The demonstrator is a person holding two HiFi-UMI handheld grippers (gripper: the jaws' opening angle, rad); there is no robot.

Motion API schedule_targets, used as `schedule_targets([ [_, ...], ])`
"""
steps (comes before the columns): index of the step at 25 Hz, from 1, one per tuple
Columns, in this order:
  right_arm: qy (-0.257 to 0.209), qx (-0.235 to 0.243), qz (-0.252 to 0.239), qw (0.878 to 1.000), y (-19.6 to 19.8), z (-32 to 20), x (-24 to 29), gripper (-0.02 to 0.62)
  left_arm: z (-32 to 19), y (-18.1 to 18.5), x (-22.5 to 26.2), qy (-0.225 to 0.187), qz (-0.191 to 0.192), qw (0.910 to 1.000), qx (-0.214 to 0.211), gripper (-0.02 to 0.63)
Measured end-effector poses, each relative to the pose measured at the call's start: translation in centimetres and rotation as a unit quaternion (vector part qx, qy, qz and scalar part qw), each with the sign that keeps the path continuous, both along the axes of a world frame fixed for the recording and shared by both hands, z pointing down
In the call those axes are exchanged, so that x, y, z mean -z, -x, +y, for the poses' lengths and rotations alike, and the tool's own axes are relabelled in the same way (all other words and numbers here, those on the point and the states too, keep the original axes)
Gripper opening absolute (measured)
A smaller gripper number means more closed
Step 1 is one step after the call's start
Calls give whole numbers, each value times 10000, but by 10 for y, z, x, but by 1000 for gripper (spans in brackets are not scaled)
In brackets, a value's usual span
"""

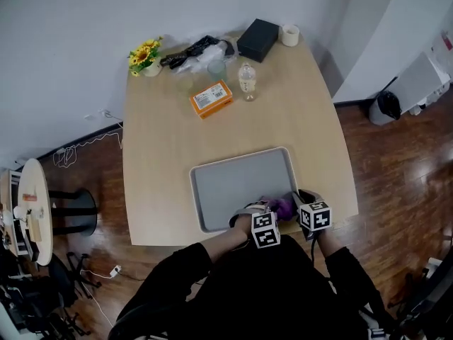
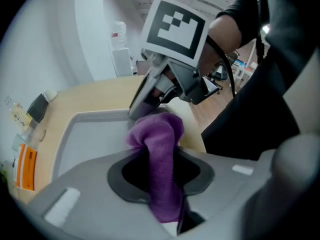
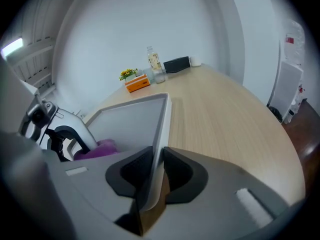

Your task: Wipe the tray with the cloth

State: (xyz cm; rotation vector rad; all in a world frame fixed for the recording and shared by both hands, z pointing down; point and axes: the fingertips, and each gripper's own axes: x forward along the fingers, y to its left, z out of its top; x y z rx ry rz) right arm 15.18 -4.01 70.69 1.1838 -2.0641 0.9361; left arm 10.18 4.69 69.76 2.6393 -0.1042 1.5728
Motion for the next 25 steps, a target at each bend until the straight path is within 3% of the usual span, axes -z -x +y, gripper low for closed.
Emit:
schedule_targets([
  [3,8,-18,-23,10000,2,1,0,74,-4,4,-2,-6,19,9999,-142,91],
  [6,-9,-20,-62,10000,3,1,0,74,-36,15,-5,-329,-94,9993,-169,92],
  [12,-39,-88,-143,9999,1,1,2,74,-155,66,-5,-1086,-634,9905,555,92],
  [15,-30,-73,-156,9998,1,1,1,74,-190,86,-5,-1130,-796,9866,869,92],
  [19,-5,-37,-140,9999,0,2,-1,74,-171,79,-3,-912,-676,9893,921,92],
  [25,10,30,-70,10000,-2,-1,1,74,-69,60,0,-436,-357,9975,422,92],
])
